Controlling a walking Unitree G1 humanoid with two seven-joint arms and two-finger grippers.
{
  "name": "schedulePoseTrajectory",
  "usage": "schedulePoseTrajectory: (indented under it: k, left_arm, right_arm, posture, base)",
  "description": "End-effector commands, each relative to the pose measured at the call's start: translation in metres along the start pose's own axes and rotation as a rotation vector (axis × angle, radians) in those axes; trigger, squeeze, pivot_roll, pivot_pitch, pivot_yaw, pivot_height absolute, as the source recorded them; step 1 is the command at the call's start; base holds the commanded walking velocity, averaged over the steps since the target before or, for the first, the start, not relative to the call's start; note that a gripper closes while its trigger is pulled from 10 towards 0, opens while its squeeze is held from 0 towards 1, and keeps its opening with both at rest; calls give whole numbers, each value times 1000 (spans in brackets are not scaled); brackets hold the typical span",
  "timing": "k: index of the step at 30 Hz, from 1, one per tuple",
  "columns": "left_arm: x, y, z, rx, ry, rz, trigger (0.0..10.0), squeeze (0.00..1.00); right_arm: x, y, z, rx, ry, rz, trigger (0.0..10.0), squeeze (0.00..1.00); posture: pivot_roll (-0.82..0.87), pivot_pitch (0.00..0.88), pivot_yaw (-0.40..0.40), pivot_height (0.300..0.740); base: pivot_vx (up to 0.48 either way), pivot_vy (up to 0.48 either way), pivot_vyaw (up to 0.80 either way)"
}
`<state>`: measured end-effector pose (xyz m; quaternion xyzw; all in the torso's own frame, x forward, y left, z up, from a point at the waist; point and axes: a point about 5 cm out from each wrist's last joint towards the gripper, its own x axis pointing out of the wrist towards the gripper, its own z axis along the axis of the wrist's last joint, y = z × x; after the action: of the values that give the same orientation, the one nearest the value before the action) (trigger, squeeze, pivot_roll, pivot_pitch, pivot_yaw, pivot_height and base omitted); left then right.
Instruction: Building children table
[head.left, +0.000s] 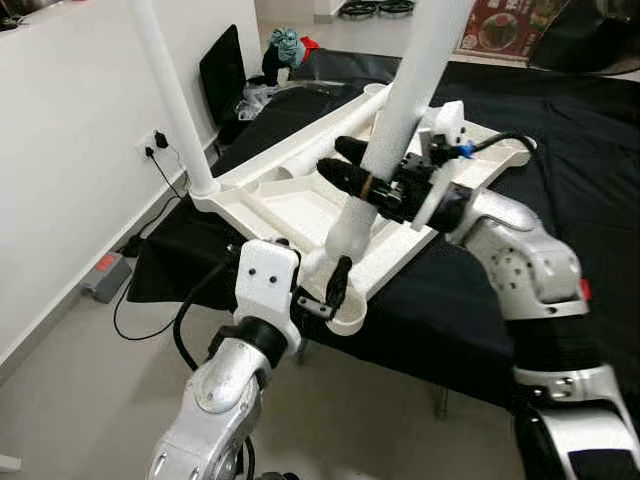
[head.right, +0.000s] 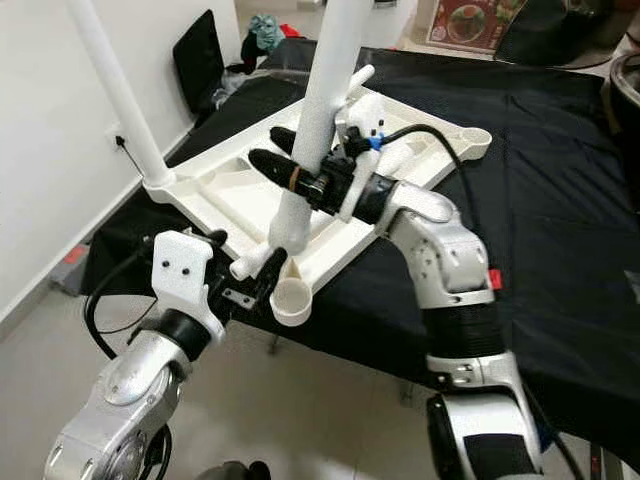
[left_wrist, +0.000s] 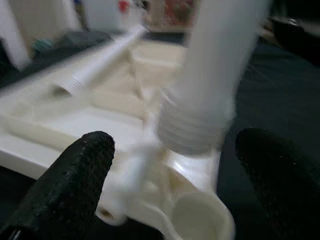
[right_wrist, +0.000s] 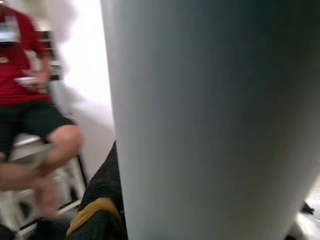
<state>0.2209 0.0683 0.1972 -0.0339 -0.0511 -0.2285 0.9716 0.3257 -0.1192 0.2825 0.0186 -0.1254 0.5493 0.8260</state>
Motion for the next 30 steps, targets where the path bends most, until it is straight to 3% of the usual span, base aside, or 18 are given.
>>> schedulePoseTrajectory:
  k: [1,6,7,8,12,20,30]
  left_arm:
    - [-5,-6,-5,-20,40,-60,10000,0]
    - [-14,-9,-15,-13,92,-135,10000,0]
    - [-21,-17,-18,-50,125,-246,10000,0]
    - [-24,-19,-18,-68,135,-285,10000,0]
    - [-29,-23,-16,-100,143,-347,10000,0]
    - [-40,-25,-12,-128,159,-399,10000,0]
    - [-48,-26,-12,-132,181,-415,10000,0]
  right_arm:
    - [4,6,-2,14,-9,68,10000,0]
    - [12,17,-11,46,2,150,10000,0]
    - [19,24,-18,48,17,201,10000,0]
    - [22,25,-19,48,21,220,10000,0]
    - [29,29,-20,56,17,264,10000,0]
    - [37,25,-22,47,27,272,10000,0]
    - [30,12,-20,-2,52,225,10000,0]
  posture:
    - [119,152,7,740]
    - [131,154,2,740]
    - [139,160,6,740]
    - [140,160,5,740]
    - [150,170,9,740]
    - [180,215,17,740]
    - [196,234,28,740]
  base:
    - [0,0,0]
    - [0,0,0]
    - [0,0,0]
    - [0,0,0]
    - [0,0,0]
    - [0,0,0]
    - [0,0,0]
